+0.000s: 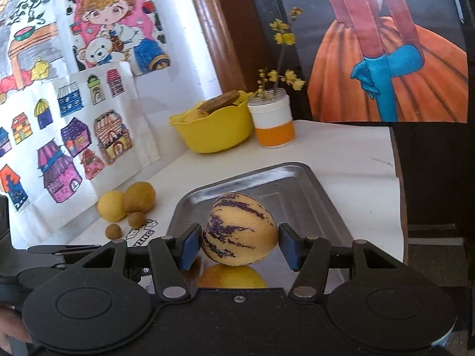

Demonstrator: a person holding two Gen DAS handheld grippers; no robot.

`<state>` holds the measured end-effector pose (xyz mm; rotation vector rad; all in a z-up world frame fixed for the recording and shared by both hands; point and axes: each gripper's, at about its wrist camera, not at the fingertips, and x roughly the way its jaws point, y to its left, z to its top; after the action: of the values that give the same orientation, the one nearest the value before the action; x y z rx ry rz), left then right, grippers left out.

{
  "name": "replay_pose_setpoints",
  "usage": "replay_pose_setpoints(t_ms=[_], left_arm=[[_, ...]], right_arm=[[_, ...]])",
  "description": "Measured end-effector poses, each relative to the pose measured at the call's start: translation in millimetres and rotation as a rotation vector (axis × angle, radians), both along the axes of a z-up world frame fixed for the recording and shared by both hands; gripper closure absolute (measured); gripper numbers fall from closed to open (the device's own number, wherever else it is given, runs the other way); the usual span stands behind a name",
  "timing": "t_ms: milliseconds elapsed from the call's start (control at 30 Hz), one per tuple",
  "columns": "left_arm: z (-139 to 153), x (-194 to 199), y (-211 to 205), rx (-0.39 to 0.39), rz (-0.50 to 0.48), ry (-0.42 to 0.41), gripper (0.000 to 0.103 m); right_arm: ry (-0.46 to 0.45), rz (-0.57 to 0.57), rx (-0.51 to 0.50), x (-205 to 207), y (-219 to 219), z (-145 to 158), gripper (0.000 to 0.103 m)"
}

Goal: Organize fruits
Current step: 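Carry the tomato in the left tool while the right tool carries the melon over the tray, then open the left tool over the tray while the right tool releases the melon, then withdraw both open tools from the tray toward the remaining fruits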

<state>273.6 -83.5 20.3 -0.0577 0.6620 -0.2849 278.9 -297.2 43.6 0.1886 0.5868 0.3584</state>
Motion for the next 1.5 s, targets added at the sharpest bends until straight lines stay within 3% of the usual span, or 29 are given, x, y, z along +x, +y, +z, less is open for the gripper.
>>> replay_pose_setpoints(t_ms=[300,533,667,733,800,867,900,1000,1067,1167,1267,1500], left_arm=[[0,-4,-15,0.050,-0.046,-0.003,0.079],[0,-2,-13,0.045,-0.038,0.009,0.078],[1,-4,-9,0.027,-0.025,0.010,0.065],[3,-6,-7,0.019,-0.023,0.004,0.064],[6,-8,-6,0.013,-0.017,-0.005,0.056],[10,-12,-4,0.006,-0.005,-0.016,0.041],[12,-14,-2,0.002,0.002,-0.022,0.039],[19,-20,3,-0.009,0.024,-0.039,0.028],[25,-26,9,-0.012,0.049,-0.055,0.014],[31,-35,18,-0.014,0.088,-0.074,0.001],[36,-46,28,-0.028,0.120,-0.075,0.001],[38,-76,56,-0.060,0.168,-0.054,0.001]], right_arm=[[0.018,-0.010,0.040,6,-5,-7,0.044],[0.021,-0.009,0.042,4,-3,-7,0.044],[0.022,-0.018,0.041,2,-5,-7,0.043],[0.020,-0.027,0.042,1,-6,-7,0.043],[0.011,-0.027,0.053,-1,-9,-4,0.043],[-0.002,-0.027,0.056,-5,-9,0,0.041],[-0.009,-0.027,0.054,-7,-9,2,0.040],[-0.032,-0.033,0.054,-14,-10,10,0.033],[-0.047,-0.038,0.060,-20,-12,15,0.024],[-0.064,-0.039,0.059,-30,-13,23,0.012],[-0.082,-0.036,0.047,-44,-12,32,0.001],[-0.048,-0.011,-0.036,-80,1,40,0.001]])
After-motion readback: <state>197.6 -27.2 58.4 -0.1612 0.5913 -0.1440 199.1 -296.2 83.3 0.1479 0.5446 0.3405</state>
